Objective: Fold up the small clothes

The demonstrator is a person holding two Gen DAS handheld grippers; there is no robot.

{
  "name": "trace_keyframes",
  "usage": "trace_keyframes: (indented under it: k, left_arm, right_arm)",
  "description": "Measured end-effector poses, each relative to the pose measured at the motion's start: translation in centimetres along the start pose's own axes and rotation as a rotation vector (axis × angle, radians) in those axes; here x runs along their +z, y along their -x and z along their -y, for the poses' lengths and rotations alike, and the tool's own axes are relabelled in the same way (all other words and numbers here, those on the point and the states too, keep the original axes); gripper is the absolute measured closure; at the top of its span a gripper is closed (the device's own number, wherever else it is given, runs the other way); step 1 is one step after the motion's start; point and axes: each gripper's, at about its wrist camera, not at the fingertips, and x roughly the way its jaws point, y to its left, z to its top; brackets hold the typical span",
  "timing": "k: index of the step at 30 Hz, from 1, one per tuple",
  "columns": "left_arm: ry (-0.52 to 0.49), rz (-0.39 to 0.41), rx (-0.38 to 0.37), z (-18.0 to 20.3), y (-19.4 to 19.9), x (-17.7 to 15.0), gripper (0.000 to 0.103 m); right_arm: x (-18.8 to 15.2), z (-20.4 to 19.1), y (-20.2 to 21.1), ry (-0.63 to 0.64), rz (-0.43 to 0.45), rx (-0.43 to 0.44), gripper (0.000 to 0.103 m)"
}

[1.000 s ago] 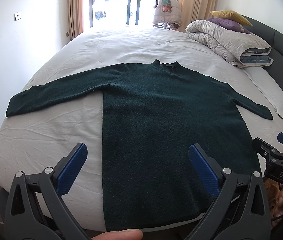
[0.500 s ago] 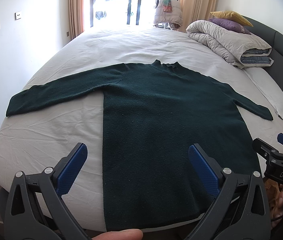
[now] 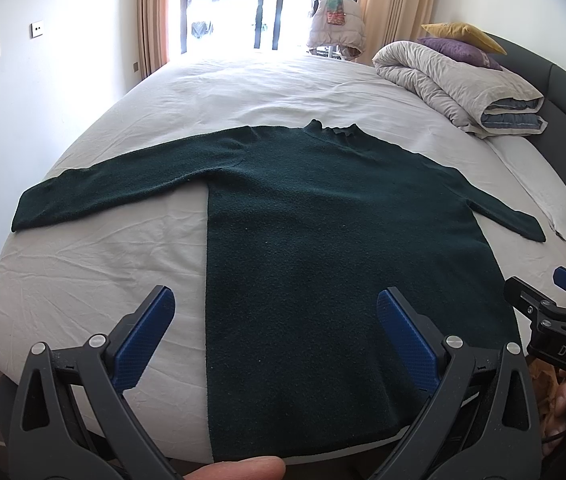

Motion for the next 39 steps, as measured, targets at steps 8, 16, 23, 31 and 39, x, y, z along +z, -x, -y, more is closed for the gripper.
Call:
trace_keyframes:
  k: [8,16,23,31,39]
  left_arm:
    - [0.031,0.002,-0.006,-1.0,-0.3,-0.1,0.000]
    - [0.107,-0.004,-0.009,-3.8,-1.1,0.1,0.000]
    - [0.255,0.014,-0.022,-9.8,-2.2,0.4,0.000]
    - [0.421,0.063,-0.057,-18.5,-4.7,0.0,0.000]
    - [0.893,0.035,-0.299,-31.4,-10.2,-2.6,0.000]
  right_arm:
    - [0.0,0.0,0.1,0.001,0.000,-0.001,0.000]
    - [0.4,-1.7,-0.3,0.014,-0.001,-0.001,0.000]
    - [1.2,-2.4,0.5,0.000,0.072,0.068,0.000]
    - [2.2,-4.5,0.7,0.026,0.139,0.145,0.000]
    - [3.2,-7.8,0.4,0.070,0.189,0.246,0.027]
